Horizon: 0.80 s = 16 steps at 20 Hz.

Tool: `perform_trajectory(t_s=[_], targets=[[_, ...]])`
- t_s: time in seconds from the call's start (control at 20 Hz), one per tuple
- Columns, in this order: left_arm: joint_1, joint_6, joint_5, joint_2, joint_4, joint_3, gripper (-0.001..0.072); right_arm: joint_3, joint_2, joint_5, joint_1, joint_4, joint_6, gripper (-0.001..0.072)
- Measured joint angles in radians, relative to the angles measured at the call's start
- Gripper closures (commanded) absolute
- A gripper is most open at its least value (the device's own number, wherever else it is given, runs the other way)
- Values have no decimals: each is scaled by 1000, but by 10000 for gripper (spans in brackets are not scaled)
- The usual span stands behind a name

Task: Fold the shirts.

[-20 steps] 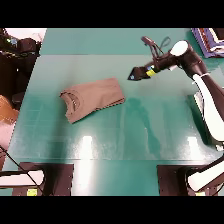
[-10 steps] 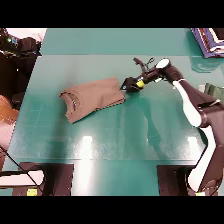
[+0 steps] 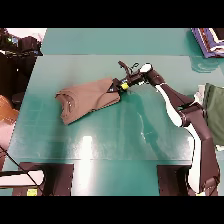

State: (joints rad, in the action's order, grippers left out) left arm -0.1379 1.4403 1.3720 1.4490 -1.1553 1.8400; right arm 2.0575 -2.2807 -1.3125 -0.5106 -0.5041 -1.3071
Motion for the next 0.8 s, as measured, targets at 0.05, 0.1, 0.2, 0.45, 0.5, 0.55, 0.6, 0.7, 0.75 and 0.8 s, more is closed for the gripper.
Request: perform_trajectory(t_s=[0.05, 0.1, 0.2, 0.45, 0.5, 0.55, 0.6, 0.7, 0.75, 0.8], targets=[[0, 0, 3, 0, 6, 0, 682, 2, 3, 0, 0, 0, 6, 696], [2, 0, 5, 0, 13, 0, 683, 3, 14, 0, 4, 0, 10, 696], [18, 0, 13, 0, 20, 0, 682, 1, 67, 2, 36, 3, 16, 696], [134, -2, 10, 0, 31, 0, 682, -64, 287, 9, 241, -100, -23, 696], [168, -3, 5, 0, 32, 0, 682, -72, 333, -5, 301, -137, -42, 696], [200, -5, -5, 0, 32, 0, 682, -77, 375, -16, 360, -172, -54, 696], [233, -5, -16, 0, 33, 0, 682, -81, 414, -23, 422, -203, -68, 696], [293, -6, -40, 0, 33, 0, 682, -87, 484, -38, 556, -261, -85, 696], [320, -6, -50, 0, 33, 0, 682, -88, 514, -41, 624, -280, -91, 696], [347, -6, -62, 0, 34, 0, 682, -89, 534, -44, 680, -291, -97, 696]])
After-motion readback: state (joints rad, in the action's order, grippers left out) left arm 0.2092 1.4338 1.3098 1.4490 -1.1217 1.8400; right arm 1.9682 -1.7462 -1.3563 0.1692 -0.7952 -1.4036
